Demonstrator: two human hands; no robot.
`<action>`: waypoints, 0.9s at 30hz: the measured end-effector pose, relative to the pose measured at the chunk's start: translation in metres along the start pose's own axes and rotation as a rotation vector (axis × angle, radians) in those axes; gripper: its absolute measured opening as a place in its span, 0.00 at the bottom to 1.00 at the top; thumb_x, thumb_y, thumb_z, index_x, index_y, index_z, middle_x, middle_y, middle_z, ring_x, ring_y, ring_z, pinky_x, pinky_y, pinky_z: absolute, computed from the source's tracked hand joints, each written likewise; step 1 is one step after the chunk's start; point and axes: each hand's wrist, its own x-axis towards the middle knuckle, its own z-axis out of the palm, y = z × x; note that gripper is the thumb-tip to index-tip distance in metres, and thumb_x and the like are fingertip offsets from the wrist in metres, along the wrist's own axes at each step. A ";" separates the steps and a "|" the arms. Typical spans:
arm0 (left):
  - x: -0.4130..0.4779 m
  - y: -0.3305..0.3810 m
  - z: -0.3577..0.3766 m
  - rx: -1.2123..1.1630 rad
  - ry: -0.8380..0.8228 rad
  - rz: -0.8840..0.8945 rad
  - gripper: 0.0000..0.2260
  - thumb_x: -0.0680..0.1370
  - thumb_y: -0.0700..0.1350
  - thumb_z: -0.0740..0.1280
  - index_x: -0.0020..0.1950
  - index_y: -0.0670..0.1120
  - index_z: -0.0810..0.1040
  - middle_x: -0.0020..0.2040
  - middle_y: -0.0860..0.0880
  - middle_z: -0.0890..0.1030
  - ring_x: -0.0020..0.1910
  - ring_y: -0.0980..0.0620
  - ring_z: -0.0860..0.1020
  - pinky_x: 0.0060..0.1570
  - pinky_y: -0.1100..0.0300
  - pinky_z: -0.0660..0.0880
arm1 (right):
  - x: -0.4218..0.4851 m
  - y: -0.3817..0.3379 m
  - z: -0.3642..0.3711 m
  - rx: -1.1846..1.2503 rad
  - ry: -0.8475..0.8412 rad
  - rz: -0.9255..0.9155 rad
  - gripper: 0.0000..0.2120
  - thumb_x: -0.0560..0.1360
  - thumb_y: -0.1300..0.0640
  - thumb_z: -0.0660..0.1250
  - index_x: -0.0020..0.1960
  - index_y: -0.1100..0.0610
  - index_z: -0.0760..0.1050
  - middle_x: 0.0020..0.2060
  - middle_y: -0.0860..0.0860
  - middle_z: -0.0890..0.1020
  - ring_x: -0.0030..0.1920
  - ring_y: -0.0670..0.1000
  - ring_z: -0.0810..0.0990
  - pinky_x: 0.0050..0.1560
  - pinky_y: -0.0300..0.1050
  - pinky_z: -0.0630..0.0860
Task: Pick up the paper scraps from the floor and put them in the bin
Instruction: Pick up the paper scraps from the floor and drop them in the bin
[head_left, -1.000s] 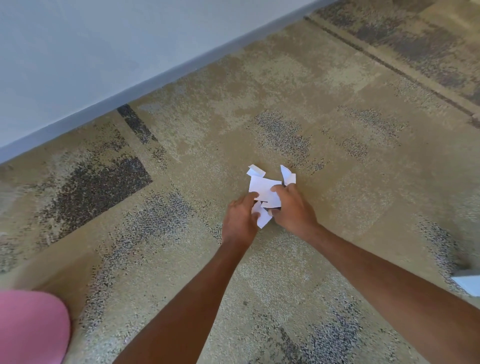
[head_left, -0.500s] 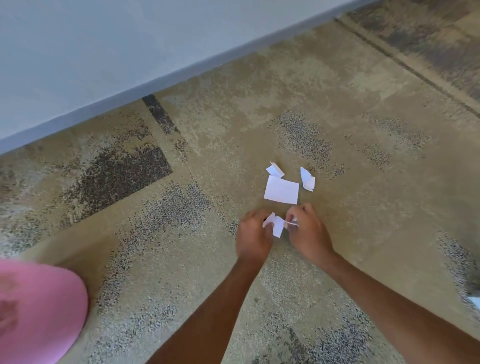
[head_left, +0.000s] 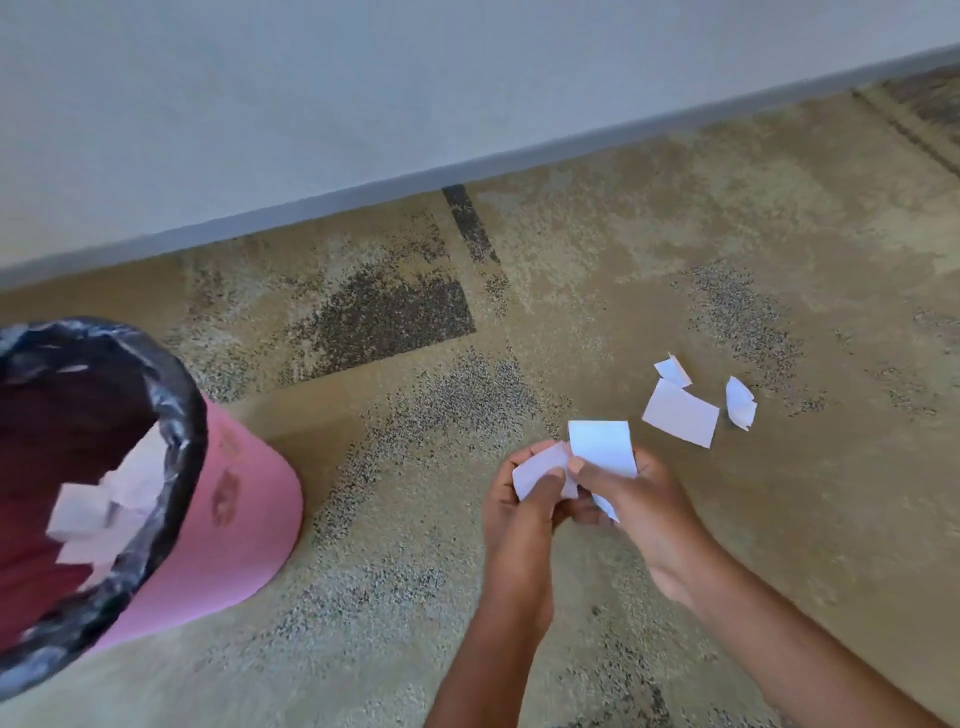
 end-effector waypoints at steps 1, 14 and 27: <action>-0.005 0.014 -0.002 -0.011 0.020 0.027 0.11 0.84 0.33 0.64 0.64 0.40 0.81 0.48 0.37 0.85 0.39 0.44 0.81 0.41 0.52 0.81 | -0.005 -0.012 0.010 -0.002 -0.040 -0.021 0.06 0.82 0.62 0.71 0.58 0.58 0.85 0.45 0.55 0.90 0.35 0.47 0.85 0.33 0.38 0.80; -0.085 0.198 -0.053 -0.127 0.278 0.485 0.17 0.85 0.36 0.62 0.73 0.49 0.78 0.59 0.41 0.86 0.50 0.45 0.80 0.41 0.55 0.80 | -0.068 -0.136 0.174 0.011 -0.696 -0.200 0.16 0.81 0.61 0.72 0.68 0.52 0.81 0.53 0.53 0.88 0.46 0.53 0.85 0.48 0.52 0.85; -0.133 0.255 -0.136 -0.207 0.587 0.560 0.36 0.75 0.66 0.71 0.80 0.54 0.72 0.81 0.45 0.69 0.80 0.47 0.69 0.76 0.43 0.70 | -0.077 -0.131 0.266 0.034 -1.046 0.021 0.25 0.74 0.36 0.71 0.69 0.38 0.74 0.75 0.43 0.73 0.77 0.55 0.74 0.71 0.55 0.79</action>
